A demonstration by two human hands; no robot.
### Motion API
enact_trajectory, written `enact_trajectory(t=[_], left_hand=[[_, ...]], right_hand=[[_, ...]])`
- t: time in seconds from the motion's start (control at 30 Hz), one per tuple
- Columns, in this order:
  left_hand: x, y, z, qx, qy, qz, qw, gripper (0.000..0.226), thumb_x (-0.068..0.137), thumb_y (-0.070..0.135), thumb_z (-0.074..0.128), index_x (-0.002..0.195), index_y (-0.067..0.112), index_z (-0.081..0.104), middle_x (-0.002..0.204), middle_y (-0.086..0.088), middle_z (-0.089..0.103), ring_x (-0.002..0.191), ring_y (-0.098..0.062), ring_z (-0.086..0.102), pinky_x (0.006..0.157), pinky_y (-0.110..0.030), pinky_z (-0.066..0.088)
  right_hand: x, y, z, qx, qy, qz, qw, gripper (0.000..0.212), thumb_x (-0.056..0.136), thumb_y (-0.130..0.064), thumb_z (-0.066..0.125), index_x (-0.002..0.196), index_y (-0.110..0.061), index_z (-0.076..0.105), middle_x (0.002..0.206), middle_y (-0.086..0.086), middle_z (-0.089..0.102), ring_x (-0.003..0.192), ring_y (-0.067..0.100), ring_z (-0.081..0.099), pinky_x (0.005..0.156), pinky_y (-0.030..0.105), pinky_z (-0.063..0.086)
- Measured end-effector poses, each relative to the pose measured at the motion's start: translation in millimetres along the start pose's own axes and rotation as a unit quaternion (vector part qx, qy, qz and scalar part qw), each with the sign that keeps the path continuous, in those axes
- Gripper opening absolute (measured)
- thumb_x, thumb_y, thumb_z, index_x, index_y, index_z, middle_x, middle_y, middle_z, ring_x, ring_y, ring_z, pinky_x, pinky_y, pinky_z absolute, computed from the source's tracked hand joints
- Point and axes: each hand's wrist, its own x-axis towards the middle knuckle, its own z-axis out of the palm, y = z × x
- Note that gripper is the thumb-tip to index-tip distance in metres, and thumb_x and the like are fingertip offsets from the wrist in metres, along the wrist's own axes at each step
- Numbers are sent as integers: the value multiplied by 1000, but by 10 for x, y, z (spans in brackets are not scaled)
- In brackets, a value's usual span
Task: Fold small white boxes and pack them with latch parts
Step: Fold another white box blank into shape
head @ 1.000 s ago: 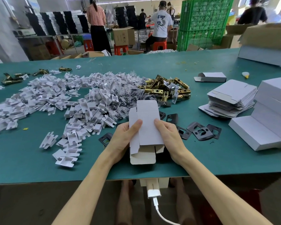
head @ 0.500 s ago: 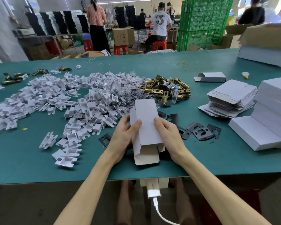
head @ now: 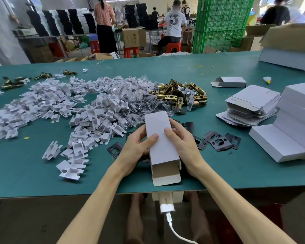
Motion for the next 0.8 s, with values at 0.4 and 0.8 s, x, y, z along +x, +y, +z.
enact_trajectory(t=[0.4,0.8], left_hand=[[23,-48,-29,-4,32,3,999,42,97,28,66,136,11,65,131,-11,71,118,-37,69,96,-57,57],[45,-44,-19,-12,94,52,994,72,85,28,79,150,24,49,100,-10,64,94,-21,76,69,-36,64]], right_hand=[[-11,1,-18,35,18,16,999,31,98,-23,68,129,-25,68,110,9,73,92,28,74,78,44,63],[-19,22,-53,32,21,28,999,20,98,-27,68,116,-18,72,113,15,72,91,30,74,77,46,62]])
